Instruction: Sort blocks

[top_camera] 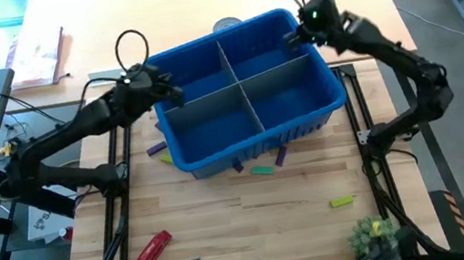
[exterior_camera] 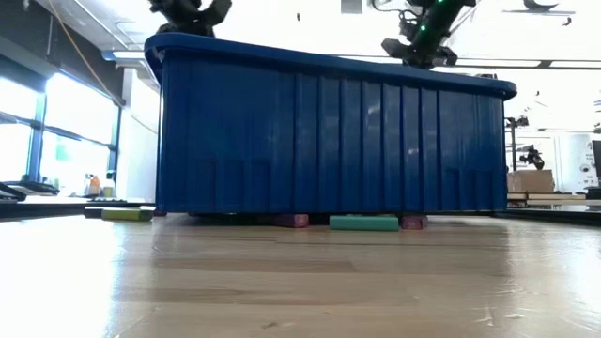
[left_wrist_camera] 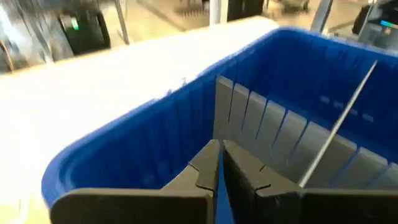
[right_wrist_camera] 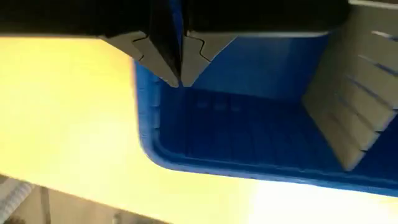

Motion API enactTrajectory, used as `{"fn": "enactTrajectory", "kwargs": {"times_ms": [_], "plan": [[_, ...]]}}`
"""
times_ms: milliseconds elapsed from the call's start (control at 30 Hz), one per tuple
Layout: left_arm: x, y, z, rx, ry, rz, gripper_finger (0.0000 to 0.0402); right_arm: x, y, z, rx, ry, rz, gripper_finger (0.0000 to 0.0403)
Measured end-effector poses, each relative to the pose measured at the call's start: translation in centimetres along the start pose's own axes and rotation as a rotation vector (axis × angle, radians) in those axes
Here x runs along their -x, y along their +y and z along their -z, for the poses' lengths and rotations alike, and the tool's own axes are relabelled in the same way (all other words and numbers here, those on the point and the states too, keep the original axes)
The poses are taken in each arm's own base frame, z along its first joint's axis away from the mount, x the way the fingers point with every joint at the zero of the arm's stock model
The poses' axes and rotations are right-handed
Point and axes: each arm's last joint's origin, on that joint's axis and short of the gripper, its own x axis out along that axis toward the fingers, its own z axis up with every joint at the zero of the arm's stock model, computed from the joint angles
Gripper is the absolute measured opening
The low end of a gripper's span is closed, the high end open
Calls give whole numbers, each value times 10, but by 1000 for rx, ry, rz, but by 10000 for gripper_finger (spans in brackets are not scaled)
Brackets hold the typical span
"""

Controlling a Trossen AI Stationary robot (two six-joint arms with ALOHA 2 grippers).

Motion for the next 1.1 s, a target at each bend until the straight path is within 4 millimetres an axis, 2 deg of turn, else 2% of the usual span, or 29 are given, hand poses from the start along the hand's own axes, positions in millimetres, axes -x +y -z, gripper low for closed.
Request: {"fn": "enactTrajectory", "kwargs": {"times_ms": [100, 200, 467, 600, 800, 933, 1100], "plan": [[2, 19, 1, 70, 57, -30, 23, -15, -18, -9, -18, 86, -59, 1], [-1, 33, 4, 104, 109, -68, 49, -38, -30, -8, -32, 209, -102, 13], [-12, 49, 4, 197, 159, -81, 134, -90, -44, -21, -25, 309, -55, 115], [-15, 57, 10, 276, 211, -143, 163, -103, -53, -33, -37, 322, -33, 169], [-13, 60, 16, 362, 250, -218, 170, -119, -62, -32, -31, 379, -16, 233], [-14, 57, 22, 358, 304, -223, 170, -127, -63, -26, -26, 416, -20, 248], [-22, 57, 33, 391, 369, -352, 171, -127, -61, -22, -51, 450, -16, 250]]}}
